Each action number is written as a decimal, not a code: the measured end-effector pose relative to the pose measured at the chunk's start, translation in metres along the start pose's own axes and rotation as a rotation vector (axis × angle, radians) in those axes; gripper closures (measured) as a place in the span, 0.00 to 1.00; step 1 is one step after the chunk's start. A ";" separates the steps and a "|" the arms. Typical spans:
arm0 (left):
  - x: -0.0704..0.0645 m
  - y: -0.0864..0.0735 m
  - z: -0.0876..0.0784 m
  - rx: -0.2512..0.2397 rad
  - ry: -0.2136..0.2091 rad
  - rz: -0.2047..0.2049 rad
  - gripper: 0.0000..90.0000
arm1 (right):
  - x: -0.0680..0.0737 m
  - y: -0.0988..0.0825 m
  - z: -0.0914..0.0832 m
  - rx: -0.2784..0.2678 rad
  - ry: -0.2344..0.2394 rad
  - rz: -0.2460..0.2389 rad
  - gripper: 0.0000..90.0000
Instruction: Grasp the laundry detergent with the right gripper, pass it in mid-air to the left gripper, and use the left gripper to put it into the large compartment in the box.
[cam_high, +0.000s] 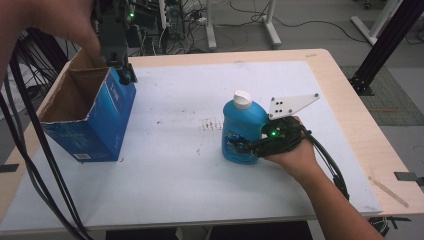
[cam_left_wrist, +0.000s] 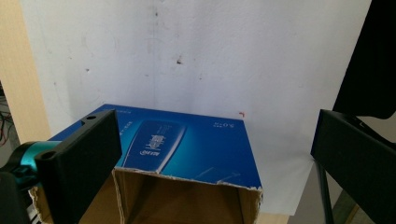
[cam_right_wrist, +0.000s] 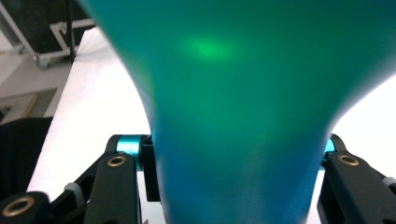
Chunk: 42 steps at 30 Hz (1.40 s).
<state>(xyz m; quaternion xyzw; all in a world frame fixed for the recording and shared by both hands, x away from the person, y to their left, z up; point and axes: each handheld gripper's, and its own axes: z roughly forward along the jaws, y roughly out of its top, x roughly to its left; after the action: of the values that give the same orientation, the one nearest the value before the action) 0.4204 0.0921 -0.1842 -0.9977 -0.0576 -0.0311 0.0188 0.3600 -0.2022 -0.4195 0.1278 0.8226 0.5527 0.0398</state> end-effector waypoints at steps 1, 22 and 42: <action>0.000 0.000 0.000 0.000 0.000 0.000 0.02 | 0.000 0.000 0.000 0.000 0.000 0.000 0.50; -0.032 0.021 0.001 -0.051 -0.032 0.052 0.02 | 0.018 0.085 0.021 0.052 0.105 -0.144 0.51; -0.045 0.035 0.007 -0.092 -0.084 0.060 0.02 | 0.025 0.118 0.066 0.056 0.233 -0.137 0.51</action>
<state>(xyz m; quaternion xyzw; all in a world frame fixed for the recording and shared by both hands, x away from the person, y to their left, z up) 0.3800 0.0520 -0.1952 -0.9992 -0.0269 0.0087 -0.0284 0.3689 -0.0940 -0.3343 0.0071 0.8435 0.5367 -0.0218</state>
